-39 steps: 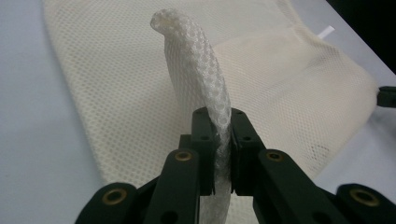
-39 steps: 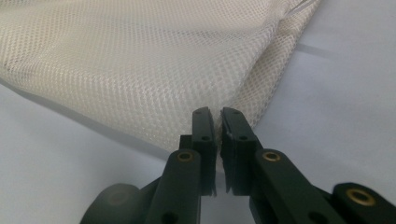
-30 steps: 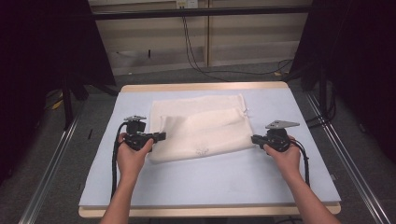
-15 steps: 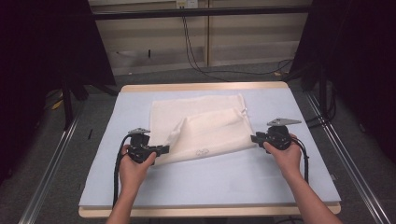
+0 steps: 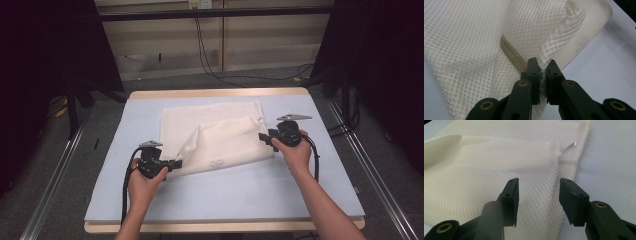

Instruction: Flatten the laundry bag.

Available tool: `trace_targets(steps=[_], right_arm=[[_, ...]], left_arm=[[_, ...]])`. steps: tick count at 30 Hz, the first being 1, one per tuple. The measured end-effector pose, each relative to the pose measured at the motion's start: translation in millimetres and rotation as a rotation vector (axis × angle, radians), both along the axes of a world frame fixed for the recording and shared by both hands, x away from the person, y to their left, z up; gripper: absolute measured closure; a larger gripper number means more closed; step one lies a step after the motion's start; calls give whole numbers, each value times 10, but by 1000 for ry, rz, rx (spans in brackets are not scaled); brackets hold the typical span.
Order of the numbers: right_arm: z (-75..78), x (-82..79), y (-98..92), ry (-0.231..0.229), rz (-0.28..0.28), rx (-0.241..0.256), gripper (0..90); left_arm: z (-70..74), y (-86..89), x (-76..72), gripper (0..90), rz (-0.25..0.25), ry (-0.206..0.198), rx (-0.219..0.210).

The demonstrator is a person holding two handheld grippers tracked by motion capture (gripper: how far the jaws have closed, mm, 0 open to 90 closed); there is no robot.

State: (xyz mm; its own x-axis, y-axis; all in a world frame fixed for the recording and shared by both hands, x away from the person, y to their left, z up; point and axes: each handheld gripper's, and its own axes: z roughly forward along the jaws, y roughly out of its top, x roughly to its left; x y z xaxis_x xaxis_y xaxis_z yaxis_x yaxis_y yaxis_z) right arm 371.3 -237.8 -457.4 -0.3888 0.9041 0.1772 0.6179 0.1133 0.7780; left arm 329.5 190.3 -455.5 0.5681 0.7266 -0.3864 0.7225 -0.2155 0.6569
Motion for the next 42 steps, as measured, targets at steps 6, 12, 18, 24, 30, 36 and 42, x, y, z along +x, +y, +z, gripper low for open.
trace_targets(steps=[6, 12, 18, 24, 30, 36, 42], right_arm=[[-61, 156, 106, 43, -6, 6, 555], [-134, 157, 111, 92, 3, 45, 849], [-11, 27, 34, 19, 21, 85, 890], [56, -257, -86, -61, 90, 96, 889], [18, -584, -184, -78, 164, 75, 889], [-68, -851, -228, -85, 209, 31, 887], [-179, -980, -240, -71, 246, -3, 887]], left_arm=[[3, 7, 0, 840, -3, 2, 2], [0, 13, -5, 840, -2, 6, 0], [-6, 27, -39, 842, -5, 15, 12], [-14, 75, -79, 844, 16, 37, 16], [-12, 130, -143, 844, 29, 47, 24], [-20, 205, -195, 846, 44, 59, 37], [-47, 307, -252, 849, 74, 73, 43]])
